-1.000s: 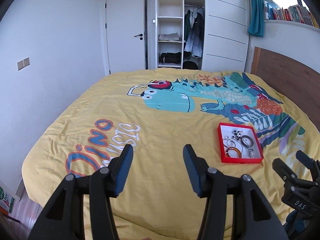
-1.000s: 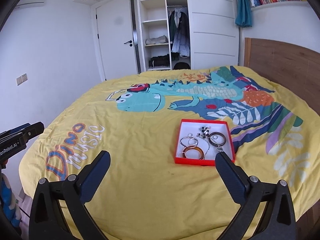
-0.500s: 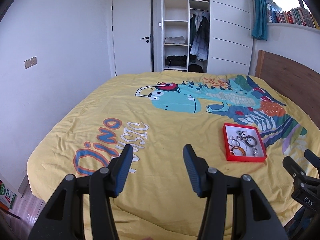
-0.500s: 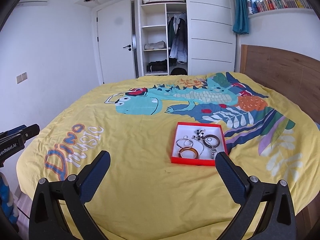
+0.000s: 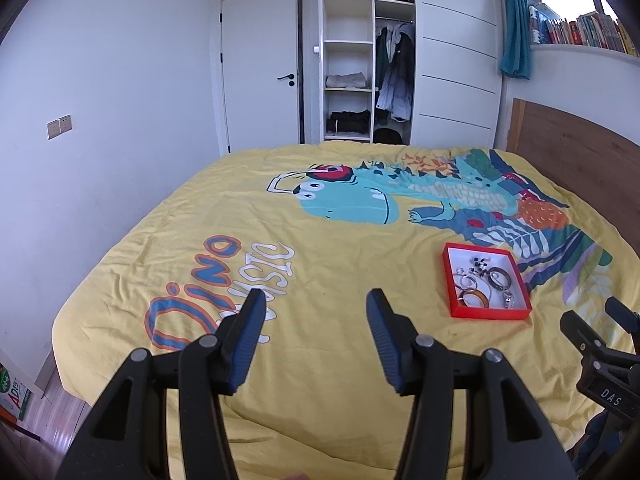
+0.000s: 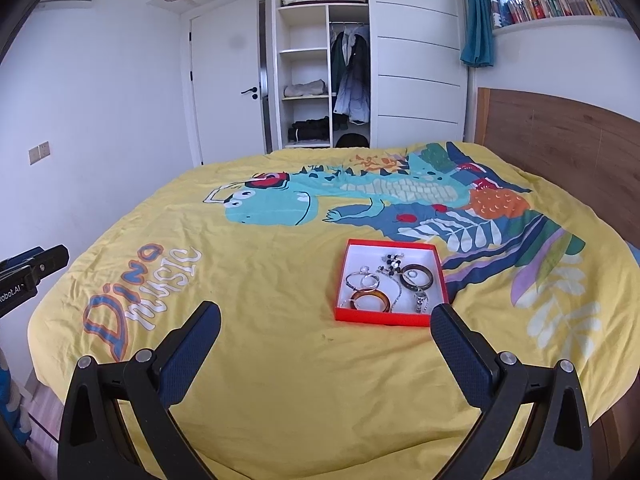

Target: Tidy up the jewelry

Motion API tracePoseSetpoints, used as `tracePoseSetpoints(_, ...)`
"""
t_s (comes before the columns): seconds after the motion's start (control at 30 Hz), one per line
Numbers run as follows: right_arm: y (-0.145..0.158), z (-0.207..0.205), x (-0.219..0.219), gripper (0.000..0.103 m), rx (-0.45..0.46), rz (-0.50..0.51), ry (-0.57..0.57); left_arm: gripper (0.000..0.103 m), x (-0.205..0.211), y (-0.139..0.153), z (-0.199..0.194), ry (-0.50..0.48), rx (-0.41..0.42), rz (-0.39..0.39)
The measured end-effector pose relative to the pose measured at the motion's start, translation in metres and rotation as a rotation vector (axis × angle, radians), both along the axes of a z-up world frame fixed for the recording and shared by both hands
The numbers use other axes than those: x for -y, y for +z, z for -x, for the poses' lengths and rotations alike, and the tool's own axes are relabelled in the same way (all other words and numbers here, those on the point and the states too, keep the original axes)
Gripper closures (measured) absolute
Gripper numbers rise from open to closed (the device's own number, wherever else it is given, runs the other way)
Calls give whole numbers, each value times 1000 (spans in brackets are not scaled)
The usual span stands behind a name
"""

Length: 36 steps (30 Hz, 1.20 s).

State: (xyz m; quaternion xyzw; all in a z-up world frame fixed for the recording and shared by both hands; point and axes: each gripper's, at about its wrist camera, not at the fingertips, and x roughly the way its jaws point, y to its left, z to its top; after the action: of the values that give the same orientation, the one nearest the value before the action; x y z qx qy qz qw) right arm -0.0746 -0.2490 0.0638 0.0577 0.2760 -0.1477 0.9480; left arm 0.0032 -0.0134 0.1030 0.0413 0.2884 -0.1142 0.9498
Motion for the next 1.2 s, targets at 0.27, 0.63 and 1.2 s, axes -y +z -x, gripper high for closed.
tracePoseSetpoints(0.27,-11,-4,4,0,-22,-9,-12,45,5,-10,-4,-10,-14,-12)
tracePoseSetpoints(0.63,-30,-13,12,0,-65,-18,-27,45,15,-34,-15,-29,-68,-37)
tracePoseSetpoints(1.2,-61,-32,19,0,-135,1,-30,44,25,-78,-40,-33,-163,-69)
